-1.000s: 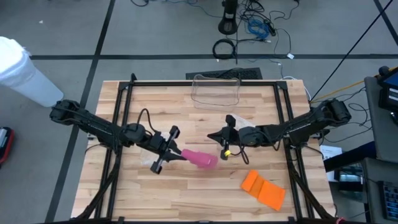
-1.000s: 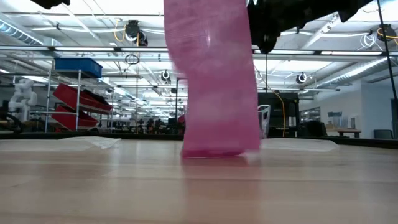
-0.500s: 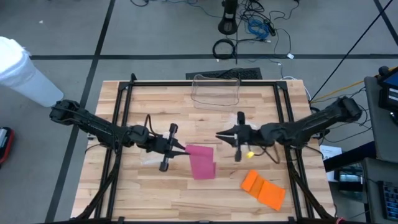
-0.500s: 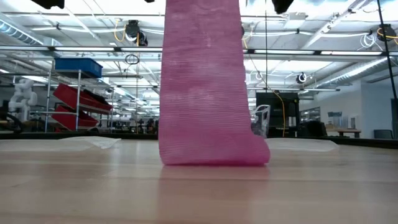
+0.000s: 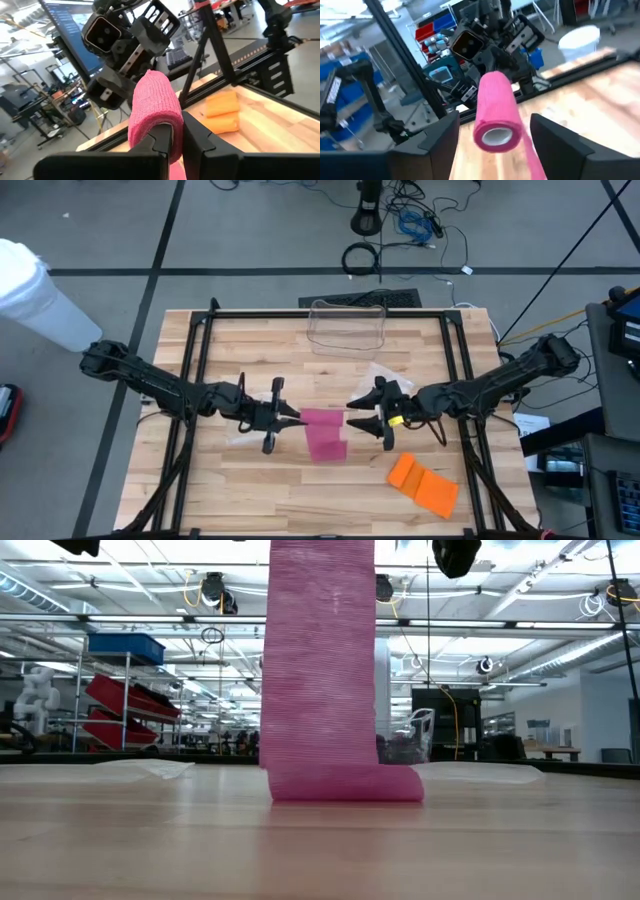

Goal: Roll bandage
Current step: Roll the pink bandage

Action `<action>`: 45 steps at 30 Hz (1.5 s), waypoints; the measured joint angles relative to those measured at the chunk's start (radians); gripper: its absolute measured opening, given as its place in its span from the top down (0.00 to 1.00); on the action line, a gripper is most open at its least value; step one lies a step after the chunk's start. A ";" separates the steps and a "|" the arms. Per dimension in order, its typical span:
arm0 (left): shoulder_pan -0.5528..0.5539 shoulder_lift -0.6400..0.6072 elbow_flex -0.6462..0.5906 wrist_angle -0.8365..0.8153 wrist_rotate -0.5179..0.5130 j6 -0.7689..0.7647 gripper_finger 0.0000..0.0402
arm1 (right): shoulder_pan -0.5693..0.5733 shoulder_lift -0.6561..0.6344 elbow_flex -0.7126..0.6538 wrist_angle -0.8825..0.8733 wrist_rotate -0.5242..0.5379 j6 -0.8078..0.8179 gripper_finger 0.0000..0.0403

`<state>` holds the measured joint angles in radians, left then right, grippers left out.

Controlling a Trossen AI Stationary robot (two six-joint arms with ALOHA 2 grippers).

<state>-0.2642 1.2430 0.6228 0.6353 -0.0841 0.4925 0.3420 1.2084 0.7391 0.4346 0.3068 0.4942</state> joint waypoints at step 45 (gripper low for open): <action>0.000 -0.001 -0.002 -0.020 -0.019 -0.010 0.94 | -0.019 0.095 -0.002 0.082 -0.033 -0.041 0.69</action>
<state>-0.2642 1.2419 0.6212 0.6151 -0.1028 0.4828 0.3233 1.3033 0.7368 0.5162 0.2740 0.4535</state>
